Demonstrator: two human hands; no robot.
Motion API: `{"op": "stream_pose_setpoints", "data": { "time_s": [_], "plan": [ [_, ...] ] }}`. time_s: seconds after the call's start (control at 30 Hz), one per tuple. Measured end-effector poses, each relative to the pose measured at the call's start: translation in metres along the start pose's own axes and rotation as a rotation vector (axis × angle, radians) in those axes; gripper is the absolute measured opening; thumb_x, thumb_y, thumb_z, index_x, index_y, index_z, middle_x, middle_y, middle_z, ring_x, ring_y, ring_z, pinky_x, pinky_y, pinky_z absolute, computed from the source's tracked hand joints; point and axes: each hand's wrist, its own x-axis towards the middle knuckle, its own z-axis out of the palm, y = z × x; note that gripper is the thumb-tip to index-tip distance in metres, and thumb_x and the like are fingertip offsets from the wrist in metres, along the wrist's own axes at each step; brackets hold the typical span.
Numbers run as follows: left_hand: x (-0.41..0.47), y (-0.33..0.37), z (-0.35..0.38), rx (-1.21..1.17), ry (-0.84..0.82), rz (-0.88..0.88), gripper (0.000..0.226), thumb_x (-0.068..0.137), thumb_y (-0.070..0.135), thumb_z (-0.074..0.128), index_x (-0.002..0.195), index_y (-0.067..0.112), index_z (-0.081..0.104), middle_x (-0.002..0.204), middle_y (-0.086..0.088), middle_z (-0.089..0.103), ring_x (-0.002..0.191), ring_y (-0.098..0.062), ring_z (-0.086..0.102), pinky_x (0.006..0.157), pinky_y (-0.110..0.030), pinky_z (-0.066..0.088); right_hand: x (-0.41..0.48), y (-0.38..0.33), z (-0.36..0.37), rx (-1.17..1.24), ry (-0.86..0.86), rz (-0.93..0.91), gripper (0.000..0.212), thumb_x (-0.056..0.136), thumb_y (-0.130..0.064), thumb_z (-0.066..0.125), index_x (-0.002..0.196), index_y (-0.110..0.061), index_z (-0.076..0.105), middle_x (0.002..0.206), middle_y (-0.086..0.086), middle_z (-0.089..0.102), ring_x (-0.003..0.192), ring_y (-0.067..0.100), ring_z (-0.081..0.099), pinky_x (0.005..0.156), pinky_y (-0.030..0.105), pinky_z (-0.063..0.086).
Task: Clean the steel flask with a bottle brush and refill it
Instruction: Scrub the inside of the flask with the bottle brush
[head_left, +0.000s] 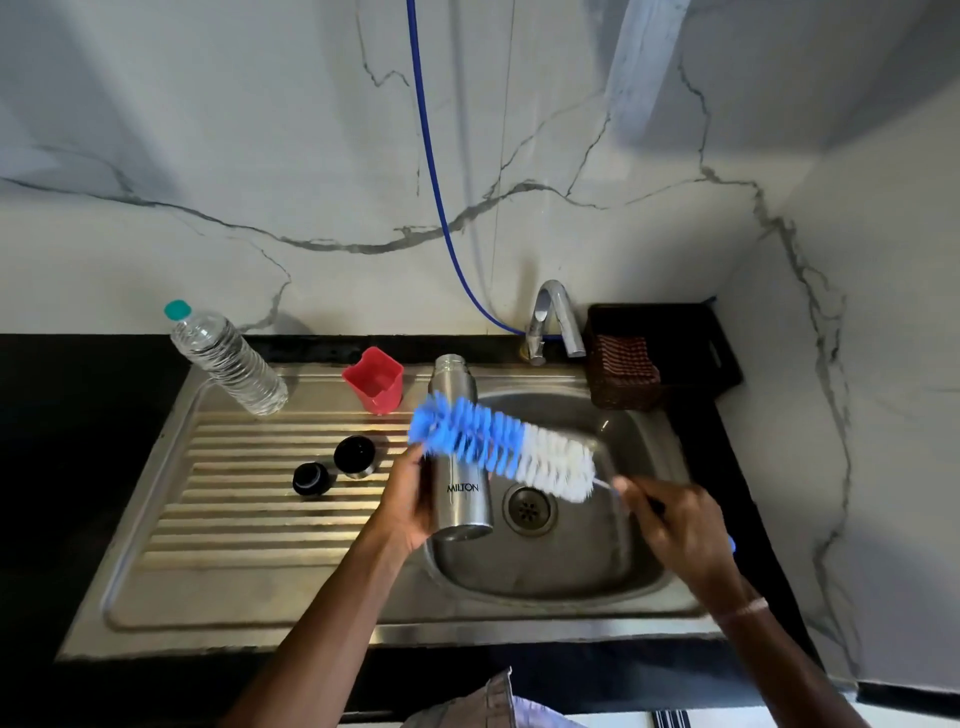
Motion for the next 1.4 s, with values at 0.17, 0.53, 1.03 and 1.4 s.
{"op": "stream_pose_setpoints", "data": {
  "time_s": [0.17,0.53,1.03,1.4],
  "plan": [
    [0.002,-0.005,0.006,-0.092,-0.076,-0.049,0.060,0.102,0.047,0.048,0.146,0.007,0.055,0.144,-0.024,0.058,0.108,-0.037,0.070,0.092,-0.050,0.056,0.067,-0.009,0.019,-0.111,0.077,0.062,0.065,0.094,-0.075,0.034,0.071,-0.021,0.063,0.063,0.000,0.068,0.065,0.028,0.069,0.056,0.037,0.051],
    [0.021,0.010,-0.021,-0.034,0.055,0.067,0.057,0.069,0.042,0.088,0.111,0.004,0.076,0.103,-0.016,0.072,0.095,-0.030,0.072,0.095,-0.044,0.058,-0.034,0.003,-0.005,0.077,-0.079,-0.098,0.040,0.099,-0.059,0.050,0.077,-0.027,0.063,0.054,-0.015,0.055,0.045,-0.002,0.053,0.045,0.027,0.045],
    [0.018,-0.002,-0.011,0.011,0.034,0.069,0.068,0.083,0.041,0.077,0.142,0.011,0.060,0.131,-0.017,0.065,0.116,-0.033,0.063,0.100,-0.049,0.053,0.071,-0.026,0.023,-0.104,0.033,0.052,0.056,0.096,-0.069,0.041,0.076,-0.024,0.067,0.061,-0.003,0.065,0.062,0.024,0.066,0.057,0.038,0.053],
    [0.022,0.015,-0.031,-0.217,0.049,-0.001,0.047,0.082,0.035,0.076,0.121,0.011,0.066,0.127,-0.016,0.062,0.111,-0.033,0.064,0.116,-0.049,0.040,-0.039,0.011,0.002,0.007,-0.050,-0.064,0.046,0.097,-0.071,0.040,0.086,-0.033,0.065,0.054,-0.009,0.058,0.045,0.009,0.058,0.046,0.032,0.045]
  ]
}}
